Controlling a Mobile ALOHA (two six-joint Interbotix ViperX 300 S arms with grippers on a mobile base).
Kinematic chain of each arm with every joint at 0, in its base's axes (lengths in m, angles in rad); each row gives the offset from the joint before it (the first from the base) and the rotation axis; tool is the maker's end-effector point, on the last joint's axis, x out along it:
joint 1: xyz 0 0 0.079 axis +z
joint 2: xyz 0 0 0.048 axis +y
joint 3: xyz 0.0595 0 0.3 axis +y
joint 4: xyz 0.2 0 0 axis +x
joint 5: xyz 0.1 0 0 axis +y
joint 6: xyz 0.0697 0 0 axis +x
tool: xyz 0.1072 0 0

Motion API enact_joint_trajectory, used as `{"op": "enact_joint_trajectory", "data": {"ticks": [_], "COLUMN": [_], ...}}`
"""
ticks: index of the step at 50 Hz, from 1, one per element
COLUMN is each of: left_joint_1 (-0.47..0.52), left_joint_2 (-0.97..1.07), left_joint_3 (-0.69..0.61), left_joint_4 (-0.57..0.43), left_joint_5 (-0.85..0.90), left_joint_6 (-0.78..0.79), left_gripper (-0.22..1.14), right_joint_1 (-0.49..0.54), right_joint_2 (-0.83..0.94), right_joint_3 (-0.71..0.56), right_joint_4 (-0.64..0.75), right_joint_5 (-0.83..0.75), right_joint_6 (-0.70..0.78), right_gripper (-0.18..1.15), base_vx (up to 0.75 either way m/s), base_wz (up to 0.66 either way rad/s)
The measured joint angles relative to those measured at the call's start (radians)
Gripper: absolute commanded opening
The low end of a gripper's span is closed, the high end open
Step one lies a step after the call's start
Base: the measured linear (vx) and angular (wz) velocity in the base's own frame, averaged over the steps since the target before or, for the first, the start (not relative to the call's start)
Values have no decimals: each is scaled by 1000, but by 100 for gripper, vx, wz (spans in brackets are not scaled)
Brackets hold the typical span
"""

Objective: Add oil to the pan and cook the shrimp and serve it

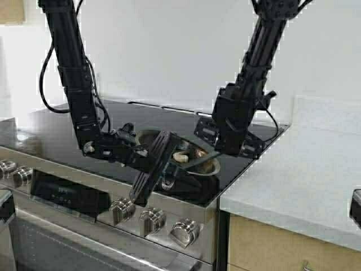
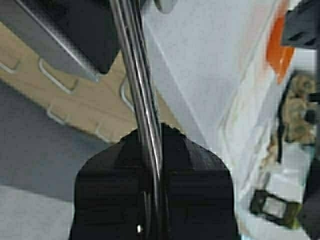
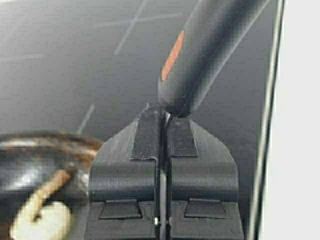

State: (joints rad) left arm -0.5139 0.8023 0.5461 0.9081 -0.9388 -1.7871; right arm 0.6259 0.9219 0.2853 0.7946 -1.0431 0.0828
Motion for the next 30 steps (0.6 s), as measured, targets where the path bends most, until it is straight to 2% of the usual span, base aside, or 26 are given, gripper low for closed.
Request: {"op": "enact_joint_trajectory", "data": {"ticks": [30], "left_joint_1": [-2], "left_joint_2": [-2], "left_joint_3": [6], "left_joint_4": [8], "left_joint_5": [-9], "left_joint_6": [0], "left_gripper": [4], "right_joint_1": [-25], "right_joint_2": [-28], "right_joint_3": [-28], "right_joint_4": [-23], "right_joint_5": [8], "right_joint_6": [-25], "right_gripper": [7], "base_vx": [0], "base_wz": [0]}}
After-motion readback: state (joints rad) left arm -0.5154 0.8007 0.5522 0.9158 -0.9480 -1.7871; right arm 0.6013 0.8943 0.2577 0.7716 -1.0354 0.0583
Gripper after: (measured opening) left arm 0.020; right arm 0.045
